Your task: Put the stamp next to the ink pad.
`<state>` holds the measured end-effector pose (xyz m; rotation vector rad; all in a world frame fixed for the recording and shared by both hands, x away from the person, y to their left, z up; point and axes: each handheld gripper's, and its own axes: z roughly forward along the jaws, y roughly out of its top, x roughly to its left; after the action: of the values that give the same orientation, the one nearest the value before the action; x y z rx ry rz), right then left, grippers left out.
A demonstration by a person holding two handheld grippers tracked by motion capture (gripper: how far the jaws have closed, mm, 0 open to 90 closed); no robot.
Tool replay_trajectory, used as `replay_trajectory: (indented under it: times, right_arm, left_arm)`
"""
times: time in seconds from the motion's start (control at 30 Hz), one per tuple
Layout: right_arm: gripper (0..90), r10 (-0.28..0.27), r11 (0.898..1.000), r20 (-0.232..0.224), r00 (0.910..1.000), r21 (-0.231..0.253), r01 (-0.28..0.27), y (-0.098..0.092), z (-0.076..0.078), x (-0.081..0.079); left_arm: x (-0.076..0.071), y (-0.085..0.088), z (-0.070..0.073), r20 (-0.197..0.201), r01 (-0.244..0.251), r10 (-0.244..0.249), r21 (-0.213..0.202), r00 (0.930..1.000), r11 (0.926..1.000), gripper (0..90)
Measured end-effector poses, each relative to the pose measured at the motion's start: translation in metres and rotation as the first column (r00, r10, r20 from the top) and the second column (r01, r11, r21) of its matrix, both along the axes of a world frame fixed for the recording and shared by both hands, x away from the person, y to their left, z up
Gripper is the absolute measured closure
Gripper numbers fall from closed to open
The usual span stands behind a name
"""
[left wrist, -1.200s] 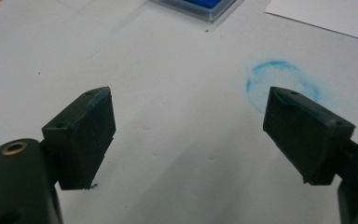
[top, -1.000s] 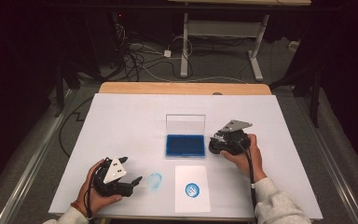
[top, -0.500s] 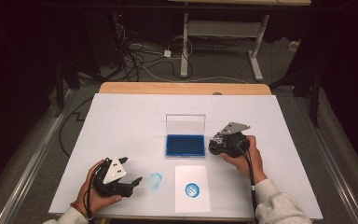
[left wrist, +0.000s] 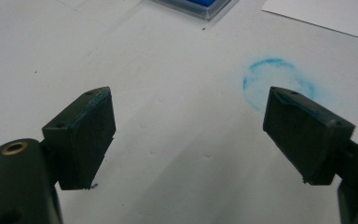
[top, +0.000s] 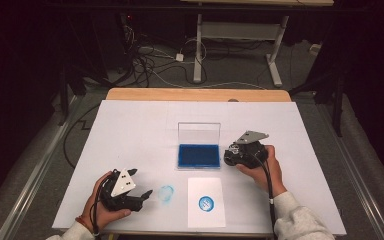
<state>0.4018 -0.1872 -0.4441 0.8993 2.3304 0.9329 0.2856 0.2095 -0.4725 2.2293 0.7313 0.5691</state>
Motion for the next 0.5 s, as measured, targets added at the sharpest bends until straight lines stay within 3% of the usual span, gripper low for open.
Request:
replay_trajectory:
  times: [0.3, 0.5]
  right_arm:
    - [48.4, 0.0, 1.0, 0.024, 0.9997, 0.03, 0.0, 0.0, 0.008, -0.002]
    - [41.9, -0.013, 0.998, 0.075, 0.9971, 0.07, 0.008, -0.003, 0.023, -0.007]
  left_arm:
    - [0.0, 0.0, 0.0, -0.004, 0.009, -0.009, 0.0, 1.0, 1.0, 16.4]
    - [0.0, 0.0, 0.0, -0.004, 0.006, -0.006, 0.0, 1.0, 1.0, 16.4]
